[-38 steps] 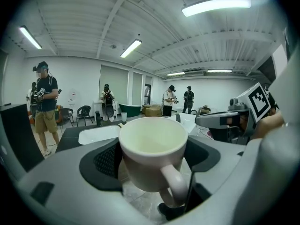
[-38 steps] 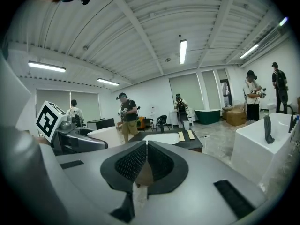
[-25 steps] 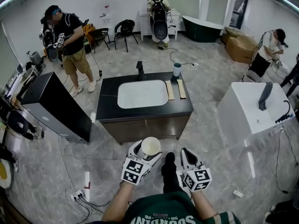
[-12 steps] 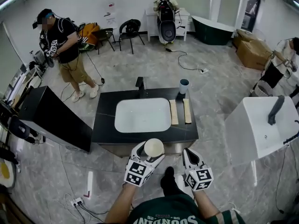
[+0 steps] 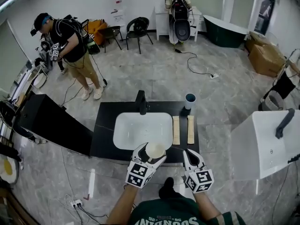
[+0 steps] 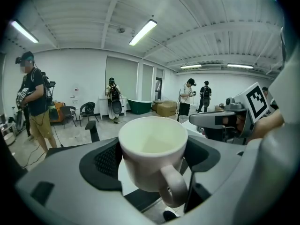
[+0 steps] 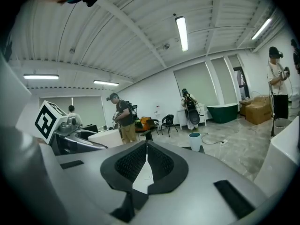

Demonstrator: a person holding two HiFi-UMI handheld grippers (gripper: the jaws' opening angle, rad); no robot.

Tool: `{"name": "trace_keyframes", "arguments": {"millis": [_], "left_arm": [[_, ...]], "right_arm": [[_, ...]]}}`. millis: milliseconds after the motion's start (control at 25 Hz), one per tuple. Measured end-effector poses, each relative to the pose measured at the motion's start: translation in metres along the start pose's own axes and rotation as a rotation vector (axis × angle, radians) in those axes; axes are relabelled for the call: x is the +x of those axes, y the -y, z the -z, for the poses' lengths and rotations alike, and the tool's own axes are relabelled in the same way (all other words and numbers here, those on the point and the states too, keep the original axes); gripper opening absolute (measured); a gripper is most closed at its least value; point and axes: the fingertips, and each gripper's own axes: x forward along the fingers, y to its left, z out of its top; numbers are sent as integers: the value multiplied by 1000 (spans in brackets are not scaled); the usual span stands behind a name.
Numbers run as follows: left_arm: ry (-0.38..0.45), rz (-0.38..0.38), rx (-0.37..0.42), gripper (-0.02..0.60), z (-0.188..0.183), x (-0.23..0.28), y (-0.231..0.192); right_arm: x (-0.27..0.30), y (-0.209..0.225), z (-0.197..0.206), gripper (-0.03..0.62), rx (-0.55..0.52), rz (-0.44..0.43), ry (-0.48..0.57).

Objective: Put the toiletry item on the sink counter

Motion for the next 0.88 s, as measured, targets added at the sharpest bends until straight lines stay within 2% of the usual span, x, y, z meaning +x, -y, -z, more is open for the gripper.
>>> {"name": "trace_keyframes", "arguments": {"millis": [360, 680, 880], "left_arm": [[5, -19, -12, 416, -25, 56, -29], [10, 12, 15, 416, -38, 75, -33], [17, 25, 23, 416, -46, 80, -33]], "right_arm": [[49, 41, -19, 43, -14, -28, -12], [53, 59, -28, 43, -7, 11, 8], [55, 55, -32, 43, -29, 15, 7]]}}
